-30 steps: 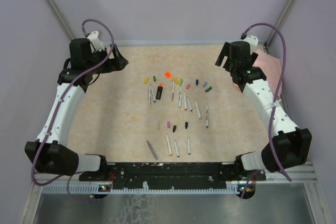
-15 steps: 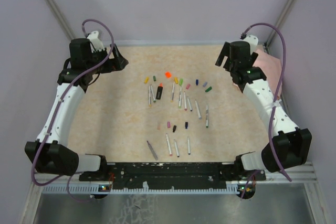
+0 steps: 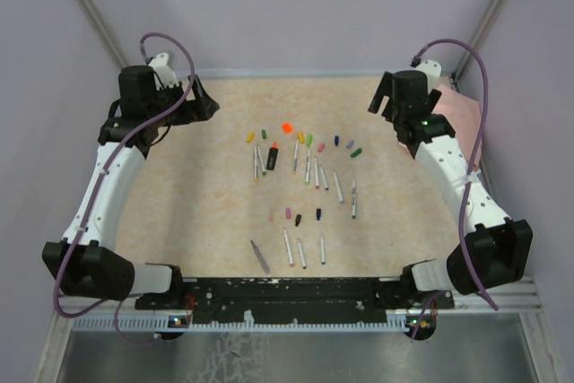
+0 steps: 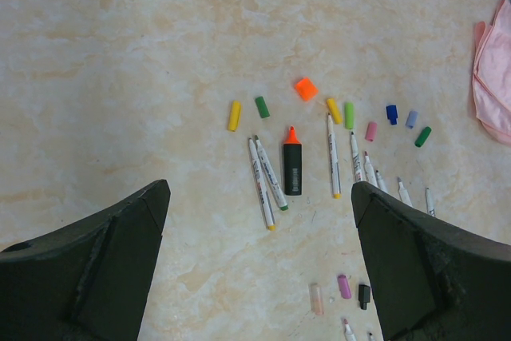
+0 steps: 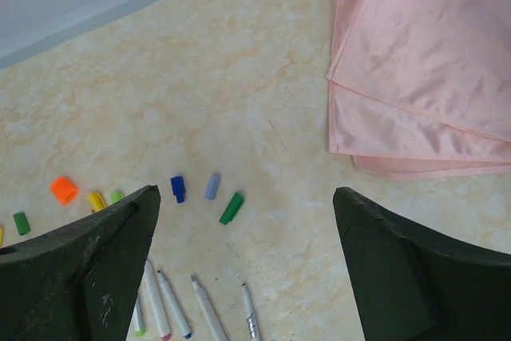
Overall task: Open the pen caps
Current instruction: Reset both arms
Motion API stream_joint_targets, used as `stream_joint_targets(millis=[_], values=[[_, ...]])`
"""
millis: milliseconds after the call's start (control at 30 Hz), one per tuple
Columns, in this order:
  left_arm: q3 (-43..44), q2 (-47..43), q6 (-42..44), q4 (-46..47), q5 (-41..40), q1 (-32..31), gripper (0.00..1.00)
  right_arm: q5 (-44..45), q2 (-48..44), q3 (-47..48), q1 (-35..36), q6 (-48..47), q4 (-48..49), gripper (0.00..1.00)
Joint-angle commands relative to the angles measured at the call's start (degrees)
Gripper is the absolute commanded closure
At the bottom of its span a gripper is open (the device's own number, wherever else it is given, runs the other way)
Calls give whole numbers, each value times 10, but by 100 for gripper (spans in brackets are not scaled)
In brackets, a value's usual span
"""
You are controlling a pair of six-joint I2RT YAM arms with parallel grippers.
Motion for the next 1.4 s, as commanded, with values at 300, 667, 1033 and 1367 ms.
stream_joint_targets(millis=[300,667,1033,1367], values=[[3,-16,10,4,7,2,0,23,-19,1,-3,-8,26,10],[1,-20,9,2,7,2,0,24,-23,-1,-4,-8,25,10],[3,-19,10,1,7,2,0,23,-25,0,-3,-8,23,10],[5,-19,14,-2,6,2,0,23,-25,0,-4,-8,22,10]])
